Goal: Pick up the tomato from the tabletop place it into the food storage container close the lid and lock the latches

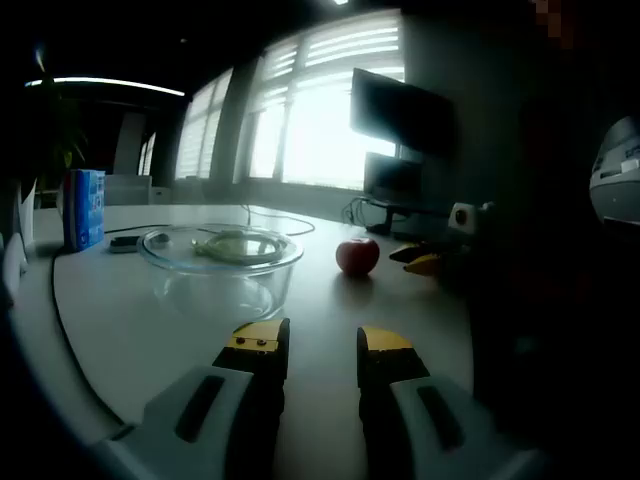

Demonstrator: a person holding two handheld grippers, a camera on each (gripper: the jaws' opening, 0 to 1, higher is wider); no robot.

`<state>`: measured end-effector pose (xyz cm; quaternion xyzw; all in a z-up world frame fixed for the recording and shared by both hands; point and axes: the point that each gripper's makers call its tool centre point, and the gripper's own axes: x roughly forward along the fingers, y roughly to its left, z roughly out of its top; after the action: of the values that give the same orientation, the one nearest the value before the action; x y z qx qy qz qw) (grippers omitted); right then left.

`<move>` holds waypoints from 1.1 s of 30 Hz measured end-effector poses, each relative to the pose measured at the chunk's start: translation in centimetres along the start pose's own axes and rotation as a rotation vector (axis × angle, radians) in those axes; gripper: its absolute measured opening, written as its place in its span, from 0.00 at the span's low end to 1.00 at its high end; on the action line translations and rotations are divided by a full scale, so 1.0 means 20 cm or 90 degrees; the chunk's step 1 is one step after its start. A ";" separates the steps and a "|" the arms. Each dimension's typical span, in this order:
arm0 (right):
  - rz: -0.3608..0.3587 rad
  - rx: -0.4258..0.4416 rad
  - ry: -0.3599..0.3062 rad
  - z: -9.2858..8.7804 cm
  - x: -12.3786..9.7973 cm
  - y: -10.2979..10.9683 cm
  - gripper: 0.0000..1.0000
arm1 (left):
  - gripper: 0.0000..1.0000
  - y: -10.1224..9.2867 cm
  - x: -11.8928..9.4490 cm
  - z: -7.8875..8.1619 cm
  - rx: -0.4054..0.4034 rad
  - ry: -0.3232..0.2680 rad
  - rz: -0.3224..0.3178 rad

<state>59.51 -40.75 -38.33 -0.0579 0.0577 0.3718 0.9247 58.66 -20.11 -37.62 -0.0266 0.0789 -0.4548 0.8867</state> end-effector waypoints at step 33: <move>0.006 -0.002 -0.001 0.00 0.00 0.01 0.22 | 0.25 0.00 0.01 -0.02 0.006 0.013 -0.003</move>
<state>59.39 -40.66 -38.34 -0.0586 0.0566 0.3761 0.9230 58.64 -20.28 -37.96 -0.0181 0.0858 -0.4578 0.8847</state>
